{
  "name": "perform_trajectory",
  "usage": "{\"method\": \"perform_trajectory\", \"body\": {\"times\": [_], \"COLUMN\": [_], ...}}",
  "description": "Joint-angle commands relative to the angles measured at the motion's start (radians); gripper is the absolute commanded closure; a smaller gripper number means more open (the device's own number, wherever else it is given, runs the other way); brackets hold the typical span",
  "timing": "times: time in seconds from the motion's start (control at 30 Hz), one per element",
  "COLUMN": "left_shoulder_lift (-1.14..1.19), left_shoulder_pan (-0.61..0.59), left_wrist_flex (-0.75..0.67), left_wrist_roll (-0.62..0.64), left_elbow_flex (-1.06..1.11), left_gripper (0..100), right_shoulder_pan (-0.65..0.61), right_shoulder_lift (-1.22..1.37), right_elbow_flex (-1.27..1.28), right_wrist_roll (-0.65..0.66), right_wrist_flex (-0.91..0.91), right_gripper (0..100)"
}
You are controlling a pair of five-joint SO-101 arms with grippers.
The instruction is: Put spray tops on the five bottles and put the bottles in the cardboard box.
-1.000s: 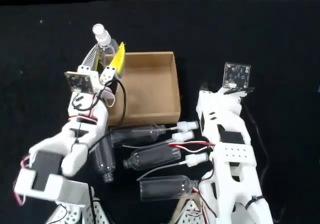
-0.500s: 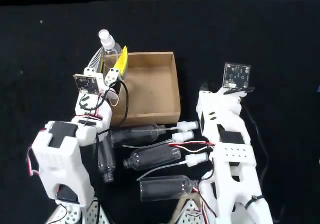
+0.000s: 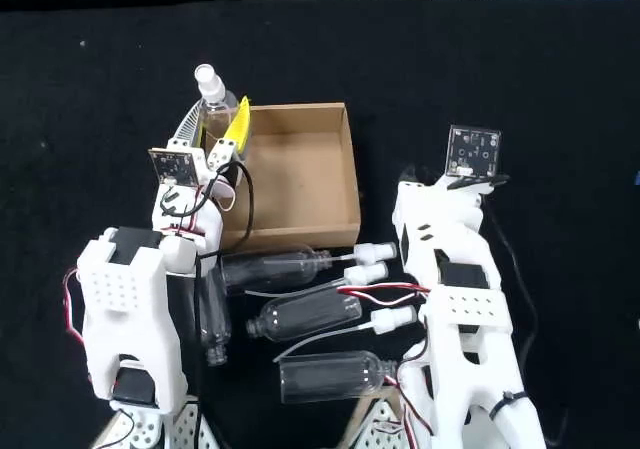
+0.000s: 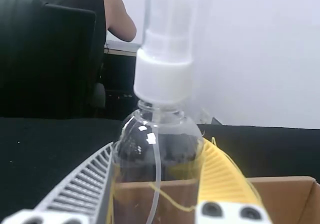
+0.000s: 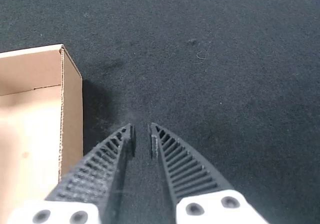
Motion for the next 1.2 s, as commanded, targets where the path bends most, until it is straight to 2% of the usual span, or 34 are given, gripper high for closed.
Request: {"method": "perform_trajectory", "body": {"times": [0.0,0.4,0.53,1.03,1.17], "left_shoulder_lift": [-0.003,-0.003,-0.003,-0.003,-0.003], "left_shoulder_pan": [-0.002,-0.002,-0.002,-0.002,-0.002], "left_wrist_flex": [-0.023,-0.018,0.071,0.054,0.054], "left_wrist_roll": [0.000,0.000,0.008,0.000,0.000], "left_elbow_flex": [-0.051,-0.042,-0.050,-0.041,-0.041], "left_gripper": [97,97,97,96,85], "right_shoulder_pan": [0.021,0.023,0.023,0.025,0.025], "right_shoulder_lift": [-0.028,-0.028,-0.028,-0.028,-0.028], "right_elbow_flex": [-0.004,-0.004,-0.004,-0.004,-0.004], "right_wrist_roll": [0.002,0.002,0.002,0.002,0.002], "right_wrist_flex": [-0.031,-0.031,-0.031,-0.031,-0.031], "right_gripper": [95.6,95.6,95.6,95.6,95.6]}}
